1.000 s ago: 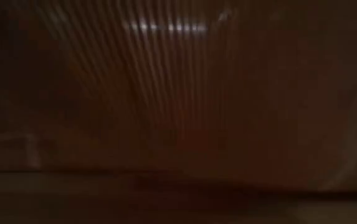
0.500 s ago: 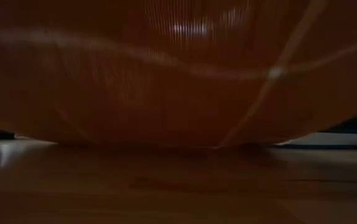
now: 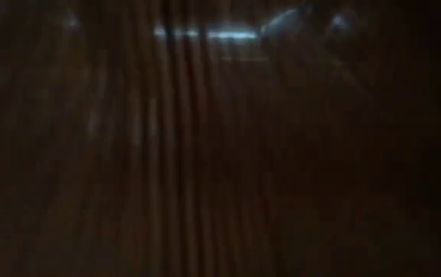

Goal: Fold towel
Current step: Fold the brown towel on the table

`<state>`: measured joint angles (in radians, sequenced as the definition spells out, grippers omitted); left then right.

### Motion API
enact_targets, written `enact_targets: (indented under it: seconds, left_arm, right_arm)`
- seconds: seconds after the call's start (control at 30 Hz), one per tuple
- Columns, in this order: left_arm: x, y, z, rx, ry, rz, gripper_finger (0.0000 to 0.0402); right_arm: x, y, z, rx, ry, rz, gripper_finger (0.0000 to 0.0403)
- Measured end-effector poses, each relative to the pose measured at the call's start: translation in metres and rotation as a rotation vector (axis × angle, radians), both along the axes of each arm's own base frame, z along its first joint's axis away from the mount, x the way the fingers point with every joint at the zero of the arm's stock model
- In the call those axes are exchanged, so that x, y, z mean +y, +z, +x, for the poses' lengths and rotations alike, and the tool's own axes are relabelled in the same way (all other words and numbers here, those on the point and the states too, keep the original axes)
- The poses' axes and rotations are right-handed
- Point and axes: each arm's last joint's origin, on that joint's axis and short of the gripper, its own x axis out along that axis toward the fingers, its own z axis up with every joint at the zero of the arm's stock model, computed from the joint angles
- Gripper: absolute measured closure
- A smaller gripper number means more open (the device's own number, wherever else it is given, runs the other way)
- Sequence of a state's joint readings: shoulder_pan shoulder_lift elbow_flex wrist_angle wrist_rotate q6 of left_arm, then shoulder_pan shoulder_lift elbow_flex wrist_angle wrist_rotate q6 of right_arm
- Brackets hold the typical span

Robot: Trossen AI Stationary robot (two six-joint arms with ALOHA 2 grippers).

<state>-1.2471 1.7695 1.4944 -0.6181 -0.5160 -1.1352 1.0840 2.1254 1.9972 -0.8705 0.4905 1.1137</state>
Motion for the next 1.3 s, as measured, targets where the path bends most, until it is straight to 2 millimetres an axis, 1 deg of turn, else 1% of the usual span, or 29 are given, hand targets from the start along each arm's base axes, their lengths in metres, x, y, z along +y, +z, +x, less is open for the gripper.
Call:
enact_targets:
  seconds: [0.13, 0.23, 0.3, 0.4, 0.5, 0.6, 0.77, 0.83, 0.93, 1.0, 1.1, 1.2, 1.3]
  left_arm:
    - [0.002, 0.000, 0.001, 0.016, 0.030, -0.005, 0.0400]
    - [-0.001, 0.011, -0.001, -0.001, 0.006, -0.018, 0.0400]
    - [0.001, 0.021, -0.002, -0.018, -0.003, 0.018, 0.0400]
    - [0.012, 0.032, 0.000, -0.039, 0.043, 0.128, 0.0400]
    - [0.030, 0.039, 0.003, -0.058, 0.130, 0.247, 0.0400]
    - [0.052, 0.041, 0.006, -0.059, 0.232, 0.366, 0.0400]
    - [0.093, 0.036, 0.013, 0.011, 0.404, 0.582, 0.0400]
    - [0.105, 0.032, 0.018, 0.024, 0.463, 0.629, 0.0400]
    - [0.122, 0.025, 0.026, 0.013, 0.473, 0.661, 0.0400]
    - [0.139, 0.020, 0.029, 0.042, 0.514, 0.697, 0.0400]
    - [0.160, 0.006, 0.032, 0.084, 0.585, 0.750, 0.0400]
    - [0.186, -0.003, 0.030, 0.120, 0.651, 0.775, 0.0400]
    - [0.211, -0.013, 0.027, 0.154, 0.712, 0.798, 0.0400]
  right_arm:
    - [-0.004, 0.000, 0.006, 0.000, 0.017, -0.030, 0.0403]
    - [-0.003, 0.004, 0.005, -0.019, 0.030, -0.018, 0.0403]
    - [-0.005, 0.009, 0.003, -0.044, 0.034, -0.037, 0.0403]
    - [-0.014, 0.012, 0.006, -0.061, 0.015, -0.113, 0.0403]
    - [-0.033, 0.012, 0.015, -0.057, -0.049, -0.220, 0.0403]
    - [-0.055, 0.014, 0.025, -0.027, -0.106, -0.326, 0.0403]
    - [-0.100, 0.013, 0.040, 0.078, -0.232, -0.546, 0.0403]
    - [-0.118, 0.012, 0.047, 0.112, -0.282, -0.640, 0.0403]
    - [-0.146, 0.004, 0.061, 0.164, -0.341, -0.745, 0.0403]
    - [-0.164, -0.003, 0.072, 0.213, -0.332, -0.804, 0.0403]
    - [-0.194, -0.013, 0.087, 0.294, -0.367, -0.861, 0.0403]
    - [-0.222, -0.027, 0.098, 0.378, -0.371, -0.935, 0.0403]
    - [-0.254, -0.035, 0.106, 0.463, -0.376, -0.991, 0.0403]
